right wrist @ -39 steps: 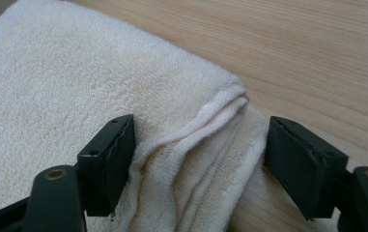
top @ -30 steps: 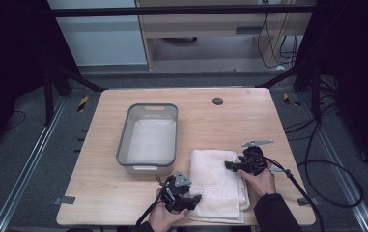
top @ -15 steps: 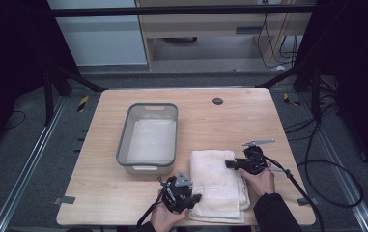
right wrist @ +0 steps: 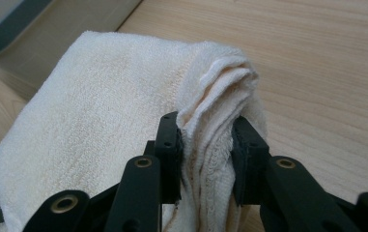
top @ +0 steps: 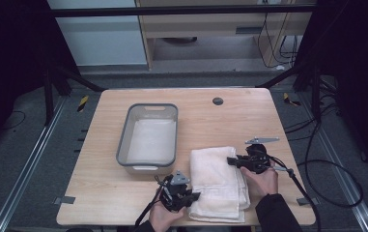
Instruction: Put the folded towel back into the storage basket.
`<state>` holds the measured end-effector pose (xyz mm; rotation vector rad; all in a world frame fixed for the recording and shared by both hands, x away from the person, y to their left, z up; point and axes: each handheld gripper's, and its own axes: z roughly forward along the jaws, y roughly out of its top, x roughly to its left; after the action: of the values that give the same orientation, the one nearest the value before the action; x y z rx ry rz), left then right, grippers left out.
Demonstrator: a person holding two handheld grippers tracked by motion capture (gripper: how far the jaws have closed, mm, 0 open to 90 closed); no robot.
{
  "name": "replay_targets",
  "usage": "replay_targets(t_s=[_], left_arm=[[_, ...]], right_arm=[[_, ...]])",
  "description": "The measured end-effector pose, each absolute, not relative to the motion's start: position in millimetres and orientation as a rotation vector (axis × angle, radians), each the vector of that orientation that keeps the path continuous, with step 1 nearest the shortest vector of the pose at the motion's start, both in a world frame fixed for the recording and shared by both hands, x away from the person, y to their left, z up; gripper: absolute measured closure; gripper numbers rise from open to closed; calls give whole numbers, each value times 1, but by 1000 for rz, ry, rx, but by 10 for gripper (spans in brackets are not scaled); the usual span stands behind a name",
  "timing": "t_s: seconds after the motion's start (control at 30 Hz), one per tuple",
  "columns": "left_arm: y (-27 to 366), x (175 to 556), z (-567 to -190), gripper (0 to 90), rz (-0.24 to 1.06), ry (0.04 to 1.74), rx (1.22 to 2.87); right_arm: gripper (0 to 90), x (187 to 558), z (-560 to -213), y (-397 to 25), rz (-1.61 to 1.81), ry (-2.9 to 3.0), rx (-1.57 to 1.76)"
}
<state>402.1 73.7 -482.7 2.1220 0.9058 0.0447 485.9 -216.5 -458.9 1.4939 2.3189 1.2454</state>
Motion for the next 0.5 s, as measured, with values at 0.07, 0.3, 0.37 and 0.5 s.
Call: replay_targets(t_s=[0.07, 0.3, 0.37, 0.5], left_arm=[[75, 401, -480, 778, 46, 902, 2111], [79, 400, -472, 779, 56, 888, 2083], [80, 400, -469, 780, 62, 886, 2074], [82, 399, -462, 781, 74, 875, 2056]], right_arm=[[692, 484, -455, -216, 1254, 2309, 1480], [694, 478, -441, -216, 1285, 2282, 1445], [694, 477, -437, -216, 1288, 2274, 1439], [694, 473, -427, -216, 1301, 2250, 1409]])
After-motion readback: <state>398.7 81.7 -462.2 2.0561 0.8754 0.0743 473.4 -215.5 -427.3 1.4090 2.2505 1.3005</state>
